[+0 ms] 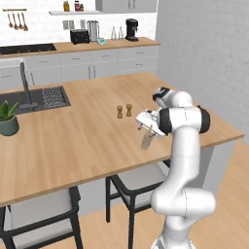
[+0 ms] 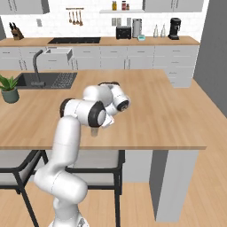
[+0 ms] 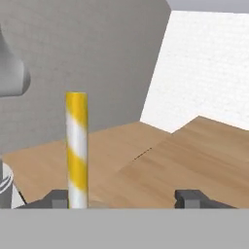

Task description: Take a straw from the drawer in front and place it inside the glass cup on the dining counter.

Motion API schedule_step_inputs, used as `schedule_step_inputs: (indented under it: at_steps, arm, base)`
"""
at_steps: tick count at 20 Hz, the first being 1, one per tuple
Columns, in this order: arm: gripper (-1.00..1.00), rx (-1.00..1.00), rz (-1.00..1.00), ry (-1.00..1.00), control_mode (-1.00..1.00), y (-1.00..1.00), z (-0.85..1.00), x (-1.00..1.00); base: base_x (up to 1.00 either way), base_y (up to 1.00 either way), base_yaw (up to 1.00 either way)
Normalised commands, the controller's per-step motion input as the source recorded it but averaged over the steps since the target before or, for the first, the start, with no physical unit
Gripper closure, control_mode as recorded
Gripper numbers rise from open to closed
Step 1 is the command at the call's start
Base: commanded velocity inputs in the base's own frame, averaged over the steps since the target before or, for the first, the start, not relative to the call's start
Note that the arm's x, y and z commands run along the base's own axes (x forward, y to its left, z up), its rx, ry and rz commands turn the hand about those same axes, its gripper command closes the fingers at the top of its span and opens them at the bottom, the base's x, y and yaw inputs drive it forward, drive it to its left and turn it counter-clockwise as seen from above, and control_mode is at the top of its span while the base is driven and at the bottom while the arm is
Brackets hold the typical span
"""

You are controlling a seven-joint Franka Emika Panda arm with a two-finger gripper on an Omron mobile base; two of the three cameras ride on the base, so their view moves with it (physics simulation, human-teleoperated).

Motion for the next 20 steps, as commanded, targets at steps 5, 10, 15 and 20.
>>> schedule_step_inputs:
  at_steps: [5, 10, 15, 20]
  arm:
    - [-1.00, 0.00, 0.00, -0.16, -1.00, 0.00, 0.07, 0.00]
    - [-1.00, 0.00, 0.00, -0.12, -1.00, 0.02, 0.07, 0.13]
    - [-1.00, 0.00, 0.00, -0.13, -1.00, 0.15, 0.01, 0.10]
    - [-1.00, 0.00, 0.00, -0.12, -1.00, 0.05, 0.00, 0.09]
  base:
    - [0.00, 0.00, 0.00]
    - [0.00, 0.00, 0.00]
    - [0.00, 0.00, 0.00]
    - [0.00, 0.00, 0.00]
